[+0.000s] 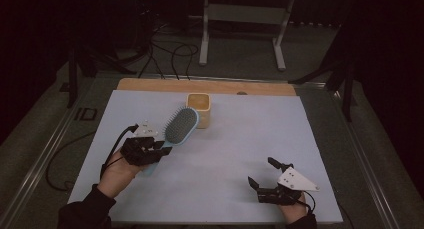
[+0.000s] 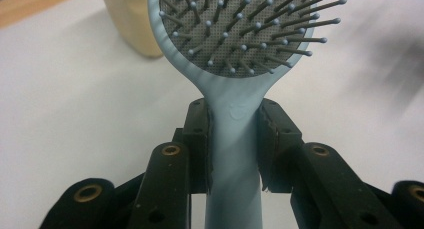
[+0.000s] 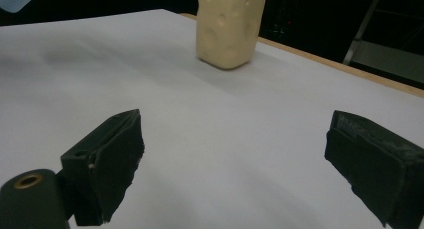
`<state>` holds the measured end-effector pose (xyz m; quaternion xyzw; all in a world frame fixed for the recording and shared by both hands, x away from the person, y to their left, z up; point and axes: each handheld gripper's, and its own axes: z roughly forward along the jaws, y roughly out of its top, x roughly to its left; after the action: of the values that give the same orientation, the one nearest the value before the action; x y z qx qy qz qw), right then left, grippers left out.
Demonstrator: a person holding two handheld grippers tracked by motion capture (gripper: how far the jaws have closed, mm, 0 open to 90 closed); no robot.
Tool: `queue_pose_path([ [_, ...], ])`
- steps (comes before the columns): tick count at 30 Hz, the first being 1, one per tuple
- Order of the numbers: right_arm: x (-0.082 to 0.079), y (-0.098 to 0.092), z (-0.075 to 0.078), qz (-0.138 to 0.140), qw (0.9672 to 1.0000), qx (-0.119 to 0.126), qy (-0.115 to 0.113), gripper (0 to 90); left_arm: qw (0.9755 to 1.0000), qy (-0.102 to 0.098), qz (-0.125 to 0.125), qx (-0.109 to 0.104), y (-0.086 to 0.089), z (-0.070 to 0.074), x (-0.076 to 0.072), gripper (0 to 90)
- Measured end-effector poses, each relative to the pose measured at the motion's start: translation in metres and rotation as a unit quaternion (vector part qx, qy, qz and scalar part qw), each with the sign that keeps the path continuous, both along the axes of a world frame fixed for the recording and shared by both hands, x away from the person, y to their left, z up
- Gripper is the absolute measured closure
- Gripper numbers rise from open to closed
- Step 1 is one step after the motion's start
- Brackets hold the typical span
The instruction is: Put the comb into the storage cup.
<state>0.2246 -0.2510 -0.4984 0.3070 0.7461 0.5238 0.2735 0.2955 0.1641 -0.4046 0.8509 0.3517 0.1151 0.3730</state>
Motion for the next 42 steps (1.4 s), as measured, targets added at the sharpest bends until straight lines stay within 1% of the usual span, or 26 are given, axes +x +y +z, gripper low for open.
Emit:
queue_pose_path([
  [1, 0.000, 0.000, 0.000, 0.000, 1.0000, 0.001, -0.001, 8.3, 1.0000, -0.003, -0.002, -0.004, -0.001, 0.001, 0.001, 70.2],
  [2, 0.000, 0.000, 0.001, 0.000, 1.0000, 0.001, -0.001, 8.3, 1.0000, -0.008, 0.000, -0.004, -0.002, 0.002, 0.001, 70.1],
  [6, 0.000, 0.000, 0.000, 0.000, 1.0000, 0.001, 0.000, 8.3, 0.9998, -0.016, 0.000, -0.012, -0.005, 0.006, 0.004, 70.1],
  [7, 0.000, 0.000, 0.000, 0.000, 1.0000, 0.002, 0.000, 8.3, 0.9997, -0.021, 0.001, -0.012, -0.007, 0.007, 0.004, 70.1],
  [8, 0.000, 0.000, 0.000, 0.000, 1.0000, 0.001, 0.000, 8.3, 0.9997, -0.021, 0.000, -0.015, -0.007, 0.008, 0.005, 70.1],
  [10, 0.000, -0.001, 0.000, 0.001, 1.0000, 0.001, 0.000, 8.3, 0.9994, -0.031, 0.001, -0.017, -0.010, 0.010, 0.006, 70.2],
  [11, 0.000, -0.001, 0.000, 0.000, 1.0000, 0.002, 0.000, 8.3, 0.9994, -0.029, -0.002, -0.020, -0.010, 0.011, 0.007, 70.1],
  [12, 0.000, -0.001, 0.001, -0.001, 1.0000, 0.002, 0.000, 8.3, 0.9991, -0.035, -0.001, -0.023, -0.011, 0.012, 0.007, 70.1],
  [14, 0.000, -0.001, 0.000, 0.001, 1.0000, 0.001, 0.001, 8.3, 0.9989, -0.036, -0.002, -0.030, -0.013, 0.013, 0.009, 70.1],
  [17, -0.001, 0.000, 0.000, 0.001, 1.0000, 0.002, 0.001, 8.3, 0.9983, -0.044, -0.002, -0.038, -0.017, 0.016, 0.011, 70.1],
  [22, 0.000, -0.001, 0.000, 0.001, 1.0000, 0.003, 0.001, 8.3, 0.9976, -0.050, 0.000, -0.047, -0.021, 0.020, 0.014, 70.1],
  [24, 0.000, -0.001, 0.000, 0.001, 1.0000, 0.003, 0.000, 8.3, 0.9971, -0.054, 0.002, -0.053, -0.022, 0.022, 0.014, 70.2],
  [26, 0.000, -0.001, 0.000, 0.001, 1.0000, 0.003, 0.001, 8.3, 0.9965, -0.063, 0.005, -0.054, -0.024, 0.024, 0.015, 70.1],
  [27, -0.001, -0.001, 0.001, 0.000, 1.0000, 0.003, 0.001, 8.3, 0.9963, -0.061, 0.002, -0.060, -0.024, 0.025, 0.017, 70.1],
  [31, 0.000, 0.000, 0.001, 0.002, 1.0000, 0.003, 0.002, 8.3, 0.9956, -0.068, 0.005, -0.064, -0.027, 0.029, 0.021, 70.1],
  [36, 0.000, 0.000, 0.000, 0.002, 1.0000, 0.003, 0.002, 8.3, 0.9944, -0.073, 0.005, -0.077, -0.028, 0.034, 0.027, 70.2],
  [37, 0.000, 0.000, 0.000, 0.002, 1.0000, 0.002, 0.002, 8.3, 0.9938, -0.077, 0.008, -0.079, -0.029, 0.035, 0.028, 70.1],
  [39, -0.001, 0.000, 0.001, 0.001, 1.0000, 0.002, 0.001, 8.3, 0.9933, -0.079, 0.005, -0.085, -0.029, 0.036, 0.030, 70.2],
  [40, -0.001, -0.001, 0.001, 0.001, 1.0000, 0.003, 0.000, 8.4, 0.9928, -0.085, 0.005, -0.084, -0.030, 0.037, 0.031, 70.1],
  [42, 0.000, 0.000, 0.001, 0.002, 1.0000, 0.003, 0.001, 8.3, 0.9925, -0.089, 0.007, -0.084, -0.031, 0.039, 0.033, 70.1],
])
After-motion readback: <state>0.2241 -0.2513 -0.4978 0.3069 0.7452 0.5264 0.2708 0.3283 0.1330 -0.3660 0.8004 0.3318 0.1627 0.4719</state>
